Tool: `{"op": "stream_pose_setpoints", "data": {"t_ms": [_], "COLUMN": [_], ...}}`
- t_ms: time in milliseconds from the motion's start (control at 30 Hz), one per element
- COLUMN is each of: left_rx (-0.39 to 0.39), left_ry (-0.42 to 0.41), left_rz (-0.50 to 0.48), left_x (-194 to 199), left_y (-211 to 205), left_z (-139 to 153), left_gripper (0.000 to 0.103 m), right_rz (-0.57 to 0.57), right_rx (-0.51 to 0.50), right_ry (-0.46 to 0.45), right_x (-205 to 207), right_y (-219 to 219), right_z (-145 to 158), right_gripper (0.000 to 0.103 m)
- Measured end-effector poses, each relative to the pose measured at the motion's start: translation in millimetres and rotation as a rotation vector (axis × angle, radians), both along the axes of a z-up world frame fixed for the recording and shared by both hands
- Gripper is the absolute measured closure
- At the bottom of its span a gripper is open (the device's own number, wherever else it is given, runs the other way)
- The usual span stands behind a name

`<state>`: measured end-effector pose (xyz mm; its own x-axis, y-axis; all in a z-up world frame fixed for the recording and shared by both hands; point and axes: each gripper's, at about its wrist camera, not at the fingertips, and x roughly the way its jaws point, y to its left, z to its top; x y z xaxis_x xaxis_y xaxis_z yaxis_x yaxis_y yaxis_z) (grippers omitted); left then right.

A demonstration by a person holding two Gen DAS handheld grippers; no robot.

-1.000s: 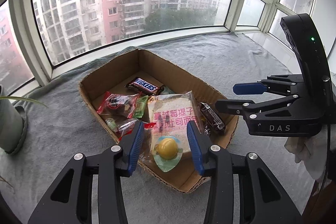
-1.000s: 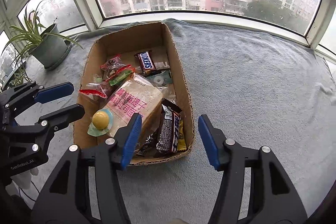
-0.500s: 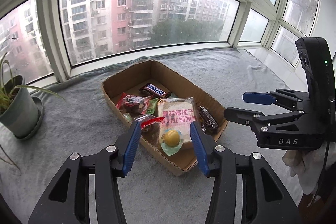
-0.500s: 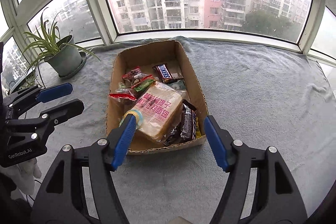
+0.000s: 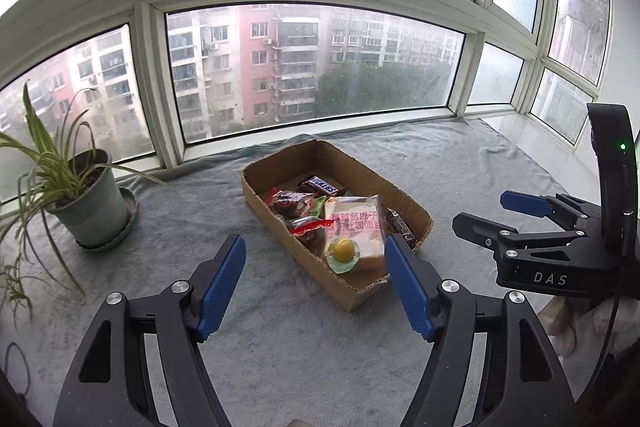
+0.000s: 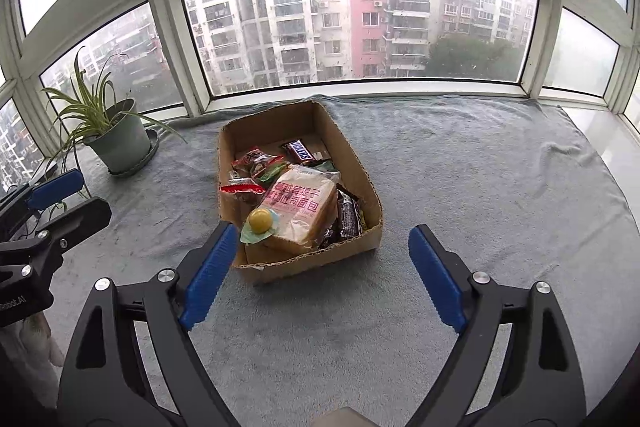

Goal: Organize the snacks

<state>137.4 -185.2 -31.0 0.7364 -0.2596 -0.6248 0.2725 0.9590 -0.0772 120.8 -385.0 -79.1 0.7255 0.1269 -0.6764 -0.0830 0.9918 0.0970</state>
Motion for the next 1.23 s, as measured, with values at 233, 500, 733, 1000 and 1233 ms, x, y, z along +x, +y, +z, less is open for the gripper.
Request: {"op": "stream_pose_setpoints", "data": {"t_ms": [233,500,733,1000,1233], "left_rx": [0.005,-0.006,-0.019,-0.017,-0.016], "left_ry": [-0.018,-0.038,-0.034,-0.033,-0.042], "left_rz": [0.031,0.047,0.058,0.069,0.072], "left_x": [-15,-25,-29,-32,-32], "left_y": [4,10,14,19,18], "left_z": [7,14,15,15,15], "left_gripper": [0.027,0.023,0.023,0.023,0.023], "right_rz": [-0.003,0.012,0.022,0.032,0.028], "right_rx": [-0.002,-0.003,-0.026,-0.024,-0.024], "right_ry": [-0.008,-0.013,-0.011,-0.004,0.002], "right_x": [-11,-16,-16,-15,-15], "right_y": [2,6,11,13,12], "right_z": [6,8,7,5,2], "right_gripper": [0.013,0.013,0.013,0.013,0.013]}}
